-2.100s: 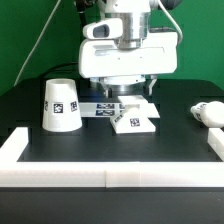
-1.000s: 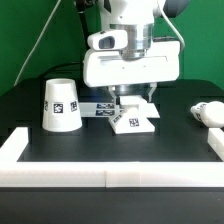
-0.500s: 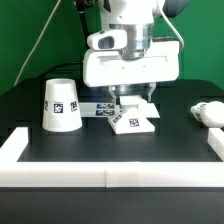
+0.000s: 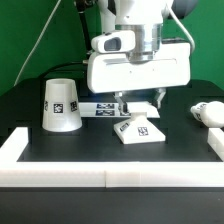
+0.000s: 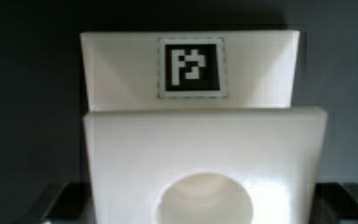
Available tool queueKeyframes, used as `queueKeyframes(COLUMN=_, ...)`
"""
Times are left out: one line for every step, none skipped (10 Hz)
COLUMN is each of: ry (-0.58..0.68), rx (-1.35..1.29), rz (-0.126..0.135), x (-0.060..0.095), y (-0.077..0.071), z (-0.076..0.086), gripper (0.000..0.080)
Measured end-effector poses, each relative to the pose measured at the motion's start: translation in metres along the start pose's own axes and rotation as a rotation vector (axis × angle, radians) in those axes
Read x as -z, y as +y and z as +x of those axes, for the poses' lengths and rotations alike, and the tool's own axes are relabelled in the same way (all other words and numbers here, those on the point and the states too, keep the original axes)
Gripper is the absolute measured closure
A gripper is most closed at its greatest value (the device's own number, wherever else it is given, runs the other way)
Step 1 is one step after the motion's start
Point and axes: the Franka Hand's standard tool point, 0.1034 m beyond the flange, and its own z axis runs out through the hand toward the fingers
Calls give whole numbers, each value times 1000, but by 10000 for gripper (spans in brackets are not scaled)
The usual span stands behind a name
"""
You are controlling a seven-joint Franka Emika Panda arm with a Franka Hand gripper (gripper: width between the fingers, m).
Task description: Assemble lamp
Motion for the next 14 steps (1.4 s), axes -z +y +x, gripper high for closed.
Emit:
queueKeyframes(ry=17, rx=4, rz=1, x=-1, y=-3, z=16, gripper=265)
queueKeyframes(ry=34, rx=-4, rz=2, x=-1, y=-7, z=31, gripper=264)
queueKeyframes(ry=54, rx=-8, rz=2, x=-1, y=-10, z=49, gripper=264)
queueKeyframes(ry=66, rx=-47, rz=5, x=-2, y=-16, z=62, gripper=264)
queueKeyframes(ry=77, rx=-76, rz=7, x=-2, y=-21, z=72, gripper=264)
queueKeyframes(ry=88, rx=-92, rz=8, x=-3, y=-23, z=80, gripper=264)
queueKeyframes(ry=95, rx=-118, rz=11, x=-3, y=-26, z=88, gripper=264)
queueKeyframes(ry=101, rx=-153, rz=16, x=-4, y=-33, z=100, gripper=264)
queueKeyframes(ry=103, rx=-181, rz=19, x=-4, y=-39, z=116, gripper=264)
queueKeyframes(ry=113, rx=-204, rz=25, x=-5, y=-40, z=131, gripper=264)
queueKeyframes(ry=112, rx=-243, rz=34, x=-5, y=-41, z=144, gripper=264)
queueKeyframes(ry=89, rx=-243, rz=36, x=-5, y=-42, z=146, gripper=264)
queueKeyframes(ry=84, rx=-241, rz=37, x=-5, y=-44, z=147, gripper=264)
queueKeyframes(ry=84, rx=-236, rz=38, x=-5, y=-47, z=147, gripper=264)
